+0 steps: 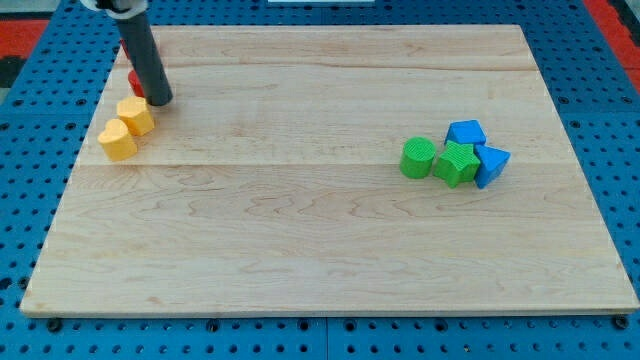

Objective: Push the yellow blocks slightly to the left

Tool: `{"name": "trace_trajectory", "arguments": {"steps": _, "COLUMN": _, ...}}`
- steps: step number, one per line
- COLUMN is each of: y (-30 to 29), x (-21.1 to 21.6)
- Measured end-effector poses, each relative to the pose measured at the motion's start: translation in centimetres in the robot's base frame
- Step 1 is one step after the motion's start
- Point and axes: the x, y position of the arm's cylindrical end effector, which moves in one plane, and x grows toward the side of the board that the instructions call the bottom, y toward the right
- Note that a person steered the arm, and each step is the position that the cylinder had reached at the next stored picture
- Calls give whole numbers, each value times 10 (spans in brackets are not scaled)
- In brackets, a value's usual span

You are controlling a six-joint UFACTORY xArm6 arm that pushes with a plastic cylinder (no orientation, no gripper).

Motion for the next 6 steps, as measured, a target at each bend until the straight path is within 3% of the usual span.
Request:
{"name": "trace_trajectory", "arguments": {"steps": 1, "y": 7, "x": -5}}
{"name": "trace_trajectory", "arguments": {"steps": 2, "y": 75, "x": -2}}
{"name": "trace_trajectory", "arguments": {"steps": 3, "y": 65, "x": 18}}
{"name": "trace_trajectory", "arguments": {"steps": 5, "y": -13, "x": 35}}
{"name": "trace_trajectory", "arguments": {"steps": 6, "y": 12, "x": 40}}
